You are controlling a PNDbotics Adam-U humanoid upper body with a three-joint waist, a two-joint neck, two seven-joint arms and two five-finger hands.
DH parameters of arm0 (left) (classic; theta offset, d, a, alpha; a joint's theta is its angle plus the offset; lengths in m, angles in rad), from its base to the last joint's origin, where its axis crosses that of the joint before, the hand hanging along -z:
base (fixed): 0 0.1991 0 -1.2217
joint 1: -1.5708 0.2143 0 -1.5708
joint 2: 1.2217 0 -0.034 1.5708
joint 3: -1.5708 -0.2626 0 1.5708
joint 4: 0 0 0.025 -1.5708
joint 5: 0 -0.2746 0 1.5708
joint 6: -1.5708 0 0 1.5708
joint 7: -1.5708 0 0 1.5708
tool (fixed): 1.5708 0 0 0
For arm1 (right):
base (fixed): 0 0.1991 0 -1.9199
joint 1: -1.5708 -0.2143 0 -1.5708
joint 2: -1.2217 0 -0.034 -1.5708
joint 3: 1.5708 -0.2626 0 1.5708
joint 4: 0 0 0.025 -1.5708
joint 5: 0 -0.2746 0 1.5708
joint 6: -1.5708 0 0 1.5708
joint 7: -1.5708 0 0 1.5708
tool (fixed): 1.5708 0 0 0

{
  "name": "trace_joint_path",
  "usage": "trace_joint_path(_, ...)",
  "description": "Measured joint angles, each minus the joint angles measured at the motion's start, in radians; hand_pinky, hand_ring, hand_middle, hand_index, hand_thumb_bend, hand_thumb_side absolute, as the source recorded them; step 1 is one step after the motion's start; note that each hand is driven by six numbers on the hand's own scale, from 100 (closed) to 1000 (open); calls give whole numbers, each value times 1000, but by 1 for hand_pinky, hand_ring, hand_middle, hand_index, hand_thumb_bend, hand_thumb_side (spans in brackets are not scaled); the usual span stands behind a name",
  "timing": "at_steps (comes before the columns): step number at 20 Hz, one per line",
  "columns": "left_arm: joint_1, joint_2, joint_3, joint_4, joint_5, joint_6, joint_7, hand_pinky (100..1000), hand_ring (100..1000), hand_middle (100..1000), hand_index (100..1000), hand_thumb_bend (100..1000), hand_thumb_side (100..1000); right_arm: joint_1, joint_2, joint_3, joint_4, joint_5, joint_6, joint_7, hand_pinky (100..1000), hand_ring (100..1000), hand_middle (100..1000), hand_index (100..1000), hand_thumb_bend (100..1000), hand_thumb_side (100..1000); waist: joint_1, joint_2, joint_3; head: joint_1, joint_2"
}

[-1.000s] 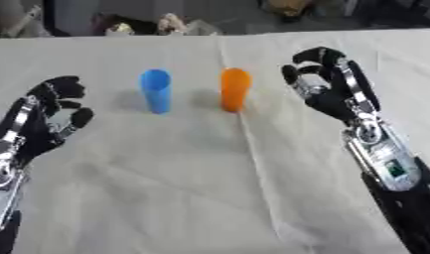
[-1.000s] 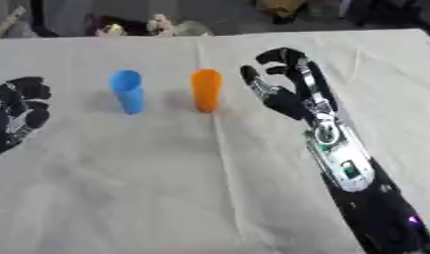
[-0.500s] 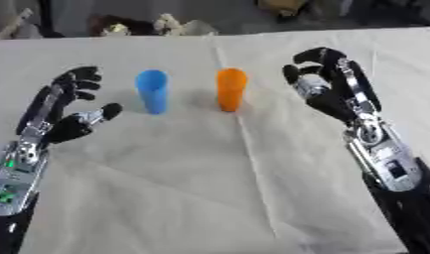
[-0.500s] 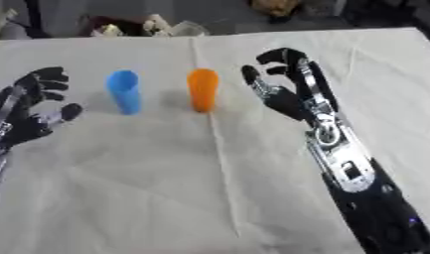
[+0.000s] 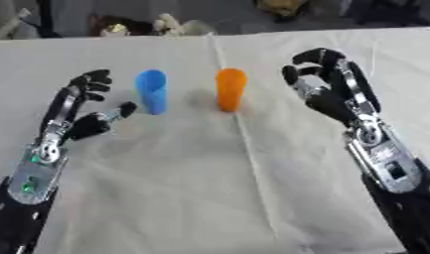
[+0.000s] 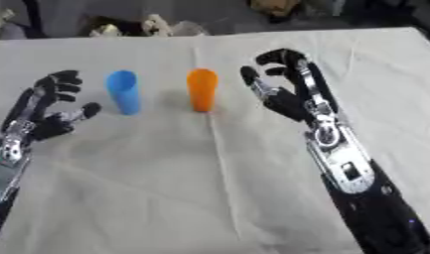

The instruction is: Pour the contents of one cup into another cup.

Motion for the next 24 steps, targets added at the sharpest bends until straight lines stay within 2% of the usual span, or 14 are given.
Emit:
trace_joint_path(7,-44,-15,-19,78,-66,-27,30,785,807,723,863,752,538,-3,0,5,0,0,-1,3,726,802,618,661,427,495,-1,6,-10,4,0)
trace_joint_path(15,-80,-37,-20,161,-123,-42,62,786,807,727,865,752,534,-9,0,6,-1,-1,-2,6,726,802,617,661,425,497,-5,12,-18,5,0)
trace_joint_path(24,-117,-50,-21,194,-133,-37,135,782,799,722,865,738,534,-9,1,7,-1,-1,0,9,726,801,617,661,422,502,-6,23,-31,8,-2)
